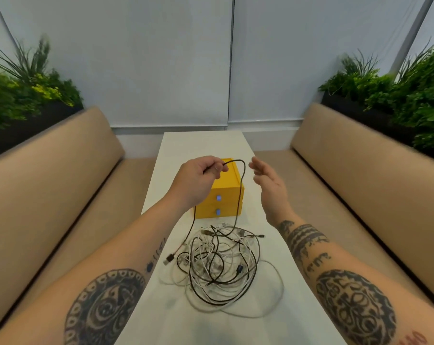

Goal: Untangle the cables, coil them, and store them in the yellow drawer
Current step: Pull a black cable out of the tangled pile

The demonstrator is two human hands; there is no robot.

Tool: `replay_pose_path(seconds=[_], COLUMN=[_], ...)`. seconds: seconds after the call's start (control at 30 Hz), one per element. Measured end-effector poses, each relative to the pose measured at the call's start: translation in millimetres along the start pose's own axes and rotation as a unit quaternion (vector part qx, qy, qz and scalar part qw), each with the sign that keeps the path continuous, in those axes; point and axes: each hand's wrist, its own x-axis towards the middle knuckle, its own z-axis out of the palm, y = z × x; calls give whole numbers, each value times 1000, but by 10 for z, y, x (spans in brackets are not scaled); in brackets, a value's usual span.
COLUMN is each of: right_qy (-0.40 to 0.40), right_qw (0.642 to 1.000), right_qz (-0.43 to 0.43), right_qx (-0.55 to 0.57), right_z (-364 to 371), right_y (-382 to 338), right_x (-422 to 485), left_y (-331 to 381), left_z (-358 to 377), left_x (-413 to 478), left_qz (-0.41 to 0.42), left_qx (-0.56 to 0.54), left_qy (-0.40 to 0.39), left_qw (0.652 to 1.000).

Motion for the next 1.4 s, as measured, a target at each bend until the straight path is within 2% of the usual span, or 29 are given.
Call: replay_pose_path(seconds=[0.1, 0.2, 0.33, 0.53, 0.7, 0.93, 1.07, 1.1, 1.17, 1.23, 1.3, 1.4], right_qy=[-61, -135, -136, -181, -176, -141, -209, -227, -250, -275, -310, -319], right_qw=[987, 951, 928, 820, 774, 784, 710, 701, 704, 734, 786, 866], right_qz=[-87, -94, -117, -140, -93, 36, 67, 85, 101, 74, 50, 86], right_qx=[-125, -262, -327, -525, -600, -603, -669, -671, -657, -616, -533, -374], right_z=[129, 264, 196, -96, -288, -552, -478, -444, -336, -105, 225, 572], right_y=[-227, -355, -360, -272, 30, 475, 561, 558, 545, 478, 377, 317], right_x=[28, 36, 84, 211, 180, 14, -34, -51, -83, -153, -241, -306], left_y=[-32, -72, -302, -774, -1086, -1265, -1174, -1141, -1040, -950, -864, -808], left_z=[5, -43, -252, -577, -684, -838, -716, -681, -606, -490, -337, -185], left_x=[-18, -41, -87, -296, -531, -686, -637, -610, -555, -502, -465, -447], left_qz=[-11, -21, -21, -111, -160, -183, -182, -171, -151, -122, -90, -70], left_qx=[6, -12, 66, 158, 201, 276, 290, 295, 310, 307, 282, 237], left_qy=[-17, -1, -33, -74, -58, -40, -48, -58, -81, -105, -130, -142], left_qw=[1000, 1000, 997, 978, 965, 943, 938, 938, 935, 938, 946, 958])
